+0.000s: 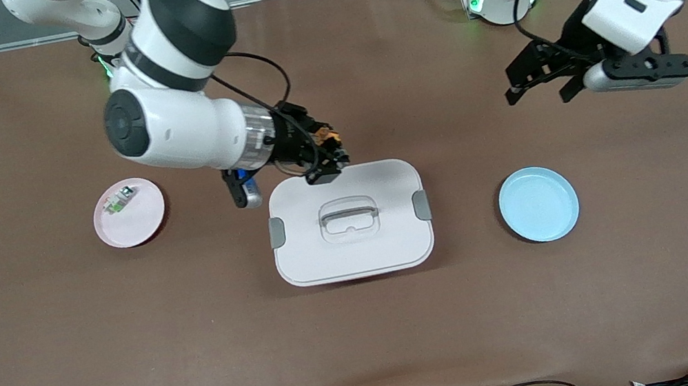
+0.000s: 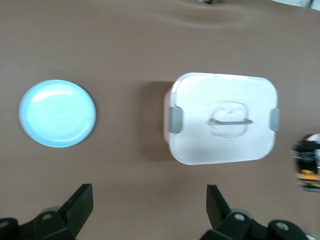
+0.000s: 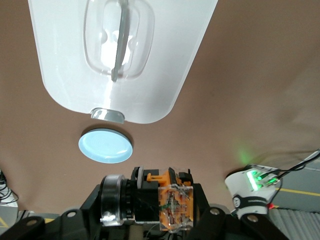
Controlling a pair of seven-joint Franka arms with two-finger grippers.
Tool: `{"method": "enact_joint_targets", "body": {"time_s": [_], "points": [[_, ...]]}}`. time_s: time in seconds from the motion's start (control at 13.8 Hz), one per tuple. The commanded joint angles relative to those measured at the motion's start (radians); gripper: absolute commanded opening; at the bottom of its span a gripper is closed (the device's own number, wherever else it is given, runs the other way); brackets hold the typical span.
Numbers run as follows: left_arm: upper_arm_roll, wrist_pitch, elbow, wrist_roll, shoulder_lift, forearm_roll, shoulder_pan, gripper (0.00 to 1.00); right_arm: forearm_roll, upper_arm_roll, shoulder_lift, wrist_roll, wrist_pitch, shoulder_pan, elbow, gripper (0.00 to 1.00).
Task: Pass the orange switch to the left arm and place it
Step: 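Carry the switch over the box with the right gripper while the left gripper approaches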
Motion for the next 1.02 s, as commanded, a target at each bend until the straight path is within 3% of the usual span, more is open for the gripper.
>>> {"method": "enact_joint_targets", "body": {"time_s": [0.0,0.15,0.44,0.65,0.94], "points": [[-0.008,0.028,-0.031,0.043,-0.008,-0.085,0.017,1.0,0.02,-0.011,0.088,0.099,0.038,0.048,0.12,0.0],[-0.007,0.033,-0.035,0.07,0.02,-0.136,0.02,1.0,0.02,-0.011,0.143,0.137,0.051,0.071,0.199,0.0],[-0.005,0.033,-0.06,0.211,0.061,-0.274,0.054,1.0,0.02,-0.003,0.154,0.165,0.161,0.098,0.213,0.0],[-0.007,0.033,-0.055,0.218,0.083,-0.288,0.051,1.0,0.02,0.024,0.154,0.171,0.166,0.095,0.22,0.0],[-0.01,0.079,-0.057,0.201,0.109,-0.322,0.011,0.91,0.02,0.031,0.154,0.205,0.166,0.089,0.255,0.0]]}}
